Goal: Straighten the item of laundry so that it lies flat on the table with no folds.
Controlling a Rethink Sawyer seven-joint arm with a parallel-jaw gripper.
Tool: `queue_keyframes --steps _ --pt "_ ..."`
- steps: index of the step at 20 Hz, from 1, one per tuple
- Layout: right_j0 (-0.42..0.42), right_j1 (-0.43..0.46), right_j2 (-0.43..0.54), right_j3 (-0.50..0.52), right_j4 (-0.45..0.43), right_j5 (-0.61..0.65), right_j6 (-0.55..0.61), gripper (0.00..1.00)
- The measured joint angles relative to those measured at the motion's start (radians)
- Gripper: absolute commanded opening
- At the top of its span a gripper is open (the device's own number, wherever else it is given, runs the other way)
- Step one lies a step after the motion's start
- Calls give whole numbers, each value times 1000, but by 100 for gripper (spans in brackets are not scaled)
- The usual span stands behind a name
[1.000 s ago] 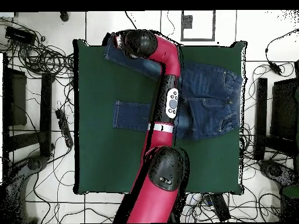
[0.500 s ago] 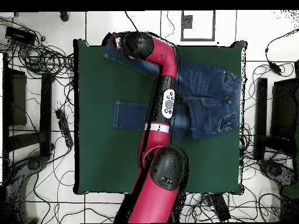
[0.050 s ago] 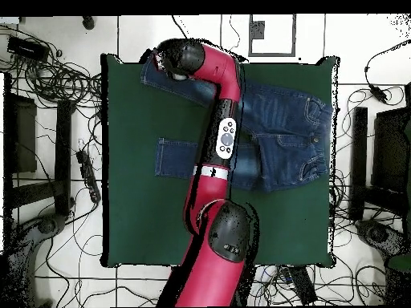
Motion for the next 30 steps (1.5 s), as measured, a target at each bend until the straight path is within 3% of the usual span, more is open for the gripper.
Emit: queue_keyframes --steps 10,17,22,30 --pt "-1 -26 111 -11 -151 149 0 100" --pt "-19 -73 106 -5 -155 236 0 100" --pt "-66 -152 61 16 -142 313 0 100" --pt "-131 -241 24 22 -133 329 0 100"
